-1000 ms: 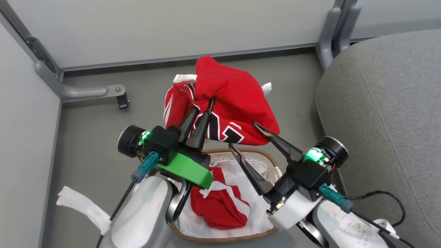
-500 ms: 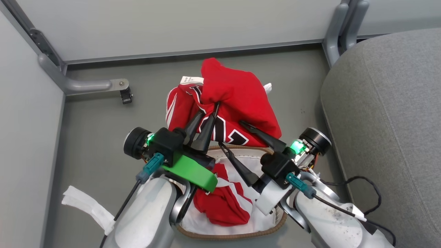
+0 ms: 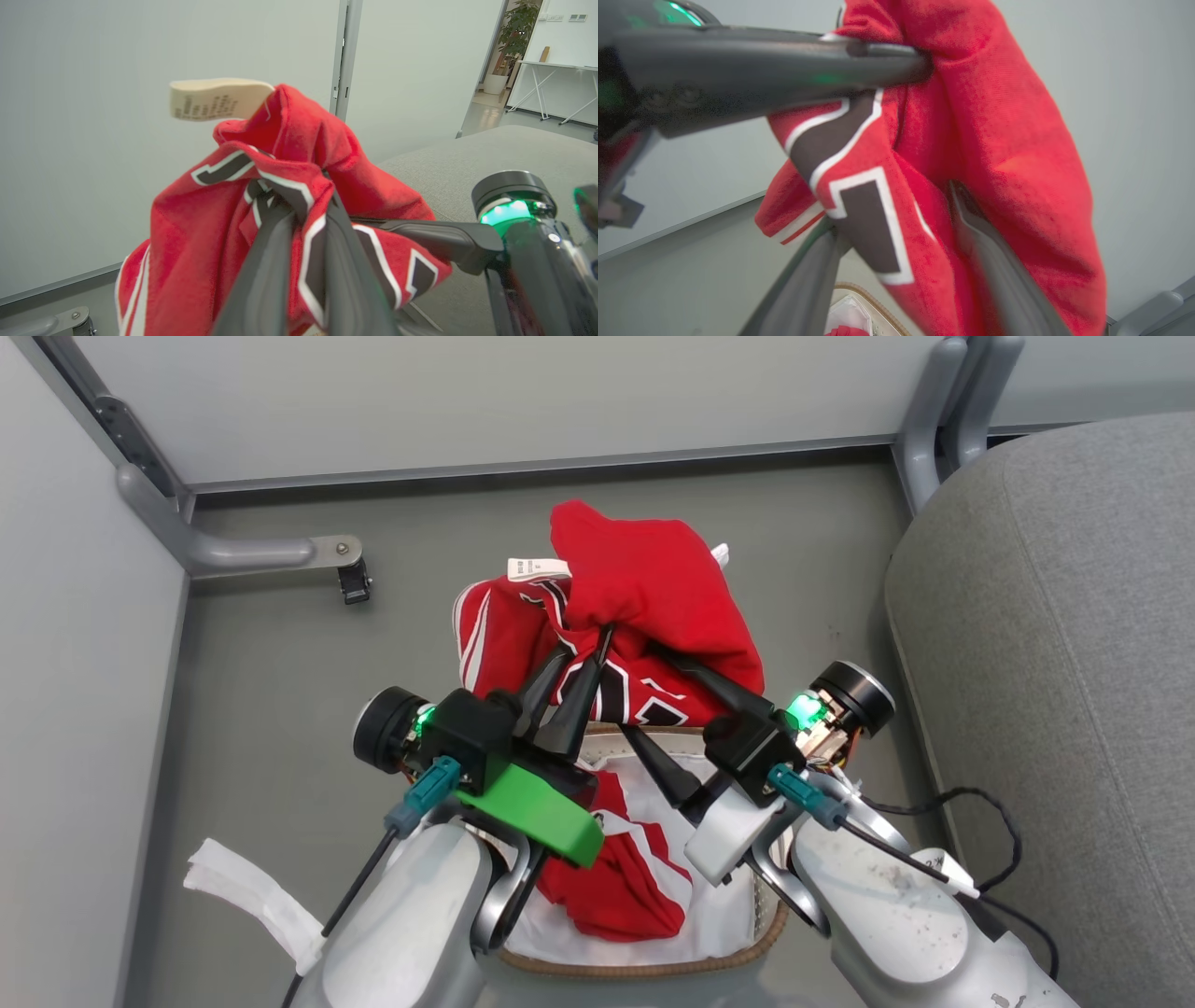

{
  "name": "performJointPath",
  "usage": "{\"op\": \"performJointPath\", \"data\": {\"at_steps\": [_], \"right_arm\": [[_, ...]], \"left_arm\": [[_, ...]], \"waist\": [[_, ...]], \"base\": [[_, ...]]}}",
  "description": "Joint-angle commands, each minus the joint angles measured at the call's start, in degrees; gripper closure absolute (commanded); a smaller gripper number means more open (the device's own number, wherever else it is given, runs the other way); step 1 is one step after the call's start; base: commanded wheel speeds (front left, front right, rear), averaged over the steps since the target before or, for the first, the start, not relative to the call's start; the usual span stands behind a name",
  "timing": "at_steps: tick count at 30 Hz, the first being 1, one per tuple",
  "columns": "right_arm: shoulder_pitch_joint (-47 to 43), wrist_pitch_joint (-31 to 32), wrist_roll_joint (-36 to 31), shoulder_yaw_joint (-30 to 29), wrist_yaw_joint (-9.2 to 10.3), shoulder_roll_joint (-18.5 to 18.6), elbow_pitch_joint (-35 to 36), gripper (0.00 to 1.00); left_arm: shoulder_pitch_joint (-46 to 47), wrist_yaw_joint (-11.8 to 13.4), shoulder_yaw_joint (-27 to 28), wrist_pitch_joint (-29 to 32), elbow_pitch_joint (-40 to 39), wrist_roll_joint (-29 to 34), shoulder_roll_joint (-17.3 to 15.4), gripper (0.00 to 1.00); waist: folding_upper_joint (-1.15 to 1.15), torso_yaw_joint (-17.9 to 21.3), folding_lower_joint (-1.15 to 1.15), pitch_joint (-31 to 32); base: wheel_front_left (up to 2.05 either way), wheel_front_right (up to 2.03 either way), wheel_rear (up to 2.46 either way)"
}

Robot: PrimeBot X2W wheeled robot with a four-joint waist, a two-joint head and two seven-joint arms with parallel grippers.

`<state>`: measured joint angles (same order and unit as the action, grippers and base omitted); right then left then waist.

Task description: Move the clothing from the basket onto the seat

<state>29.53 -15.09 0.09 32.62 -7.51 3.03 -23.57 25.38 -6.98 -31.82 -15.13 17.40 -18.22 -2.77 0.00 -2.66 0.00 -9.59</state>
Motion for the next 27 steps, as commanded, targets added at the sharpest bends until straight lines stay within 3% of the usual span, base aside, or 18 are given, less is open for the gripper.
{"op": "performJointPath", "data": {"at_steps": [1,5,6,8,9,10,18,27], "right_arm": [[0.7,-0.1,0.9,-0.3,0.04,0.0,-0.2,1.0],[0.8,-0.1,2.3,-0.6,0.04,0.0,0.9,1.0],[0.8,-0.1,2.6,-0.7,0.04,0.0,1.2,1.0],[0.4,-0.1,2.9,-0.7,0.04,0.0,1.6,1.0],[0.3,-0.1,3.1,-0.9,0.04,0.0,1.8,1.0],[0.2,-0.1,3.0,-1.0,0.04,0.0,2.0,1.0],[-1.1,-0.1,3.2,-2.4,0.05,0.0,4.2,1.0],[-4.3,-0.1,3.3,-6.7,0.05,0.0,6.6,1.0]], "left_arm": [[0.7,0.4,-0.2,0.0,0.1,-0.6,-0.2,1.0],[0.8,0.5,-0.6,0.0,0.3,-0.7,-0.2,1.0],[0.9,0.6,-0.6,0.0,0.2,-0.7,-0.2,0.88],[0.8,0.8,-0.4,0.0,-0.2,-0.3,-0.2,0.37],[0.7,0.8,-0.3,0.0,-0.3,-0.3,-0.2,0.05],[0.7,0.8,-0.2,0.0,-0.4,0.0,-0.2,0.0],[0.0,0.7,0.9,0.0,-1.0,1.1,-0.2,0.0],[-1.7,0.1,2.2,0.0,0.6,2.8,-0.2,0.0]], "waist": [[0.0,-0.1,0.0,-0.1],[0.0,-0.3,0.0,-0.3],[0.0,-0.3,0.0,-0.3],[0.0,-0.2,0.0,-0.4],[0.0,-0.1,0.0,-0.4],[0.0,-0.1,0.0,-0.4],[0.0,0.9,0.0,-0.6],[0.0,4.9,0.0,-0.2]], "base": [[0.0,0.0,0.0],[0.0,0.0,0.0],[0.0,0.0,0.0],[0.0,0.0,0.0],[0.0,0.0,0.0],[0.0,0.0,0.0],[0.0,0.0,0.0],[0.0,0.0,0.0]]}}
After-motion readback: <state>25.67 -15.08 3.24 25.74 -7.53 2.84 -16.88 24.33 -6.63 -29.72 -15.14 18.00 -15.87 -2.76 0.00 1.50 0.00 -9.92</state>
